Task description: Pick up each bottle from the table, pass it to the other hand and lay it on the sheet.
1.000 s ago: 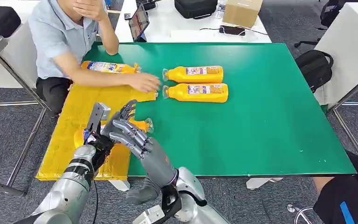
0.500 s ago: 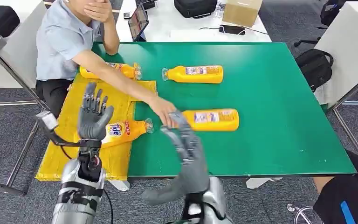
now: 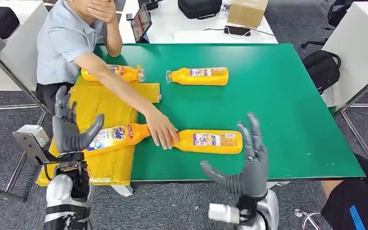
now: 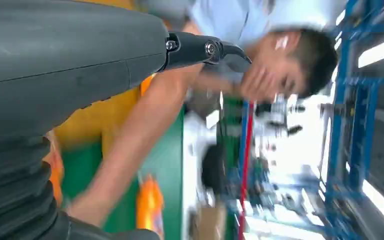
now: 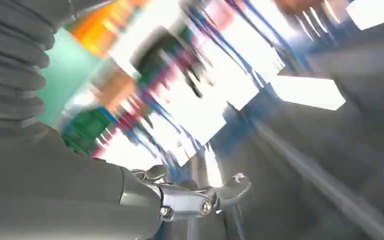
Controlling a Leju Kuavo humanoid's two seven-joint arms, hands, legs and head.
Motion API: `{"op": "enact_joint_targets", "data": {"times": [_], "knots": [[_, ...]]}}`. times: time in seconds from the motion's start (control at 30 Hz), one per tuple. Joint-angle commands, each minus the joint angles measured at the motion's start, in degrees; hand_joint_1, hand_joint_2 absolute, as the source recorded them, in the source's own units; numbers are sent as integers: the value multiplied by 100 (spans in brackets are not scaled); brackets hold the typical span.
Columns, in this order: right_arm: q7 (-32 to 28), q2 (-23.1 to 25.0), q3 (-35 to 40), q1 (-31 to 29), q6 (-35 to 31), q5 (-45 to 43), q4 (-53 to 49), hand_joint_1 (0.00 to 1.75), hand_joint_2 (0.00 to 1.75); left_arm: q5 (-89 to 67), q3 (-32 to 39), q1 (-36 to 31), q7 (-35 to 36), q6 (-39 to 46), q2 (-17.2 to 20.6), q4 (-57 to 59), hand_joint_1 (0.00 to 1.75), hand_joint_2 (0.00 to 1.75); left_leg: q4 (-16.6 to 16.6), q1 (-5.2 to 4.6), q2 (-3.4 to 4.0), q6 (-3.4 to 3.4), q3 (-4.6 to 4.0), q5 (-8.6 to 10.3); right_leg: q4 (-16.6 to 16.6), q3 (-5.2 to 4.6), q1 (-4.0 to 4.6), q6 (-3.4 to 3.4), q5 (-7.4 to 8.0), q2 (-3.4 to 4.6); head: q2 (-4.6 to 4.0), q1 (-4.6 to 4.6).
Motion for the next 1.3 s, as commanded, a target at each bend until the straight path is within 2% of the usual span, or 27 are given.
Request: {"op": "enact_joint_targets", "data": {"times": [0.03, 0.07, 0.13, 0.23, 0.37, 1.1, 1.3], "knots": [[-11, 377, -1137, -350, 92, 255, 1485, 0, 175, -218, 102, 409, 18, 70, -68, -457, 0, 175, -6, 1, -12, 5, 12, -1, -7, 17, 4, -12, -5, -12, 0, 5], [-11, 377, -1137, -350, 92, 255, 1485, 0, 175, -218, 102, 409, 18, 70, -68, -457, 0, 175, -4, 2, -15, 3, 4, 0, -6, 11, 3, -9, -3, -14, 0, 2], [333, 261, -1034, -300, 306, 826, 1564, 0, 175, -411, 40, 398, 33, 87, -68, -423, 0, 175, -6, 1, -1, 6, 17, -5, -8, 21, 5, -12, -4, -4, 0, 0], [492, 86, -1110, -563, 85, 1378, 2255, 0, 175, -811, -185, 431, 18, 224, -68, -497, 0, 175, -10, 5, -4, 7, 20, -2, -16, 29, 8, -13, -2, -9, 0, 0], [749, 51, -1322, -875, -138, 1874, 2389, 0, 175, -821, -280, 481, 63, 255, -68, -528, 0, 175, -9, 0, -1, 11, 23, -2, -15, 31, 5, -14, -1, -7, 0, 2], [782, 73, -1324, -877, -125, 1923, 2322, 0, 175, -826, -271, 489, 66, 261, -68, -516, 0, 175, -3, -1, -9, 5, 3, 3, -4, 9, 1, -7, -1, -12, 0, 2], [1391, -77, -1091, -1147, -291, 2991, 2651, 0, 175, -855, -329, 586, 67, 194, -68, -466, 0, 175, -6, -1, 4, 10, 20, -4, -8, 23, 2, -13, -3, -2, 0, 2]]}}
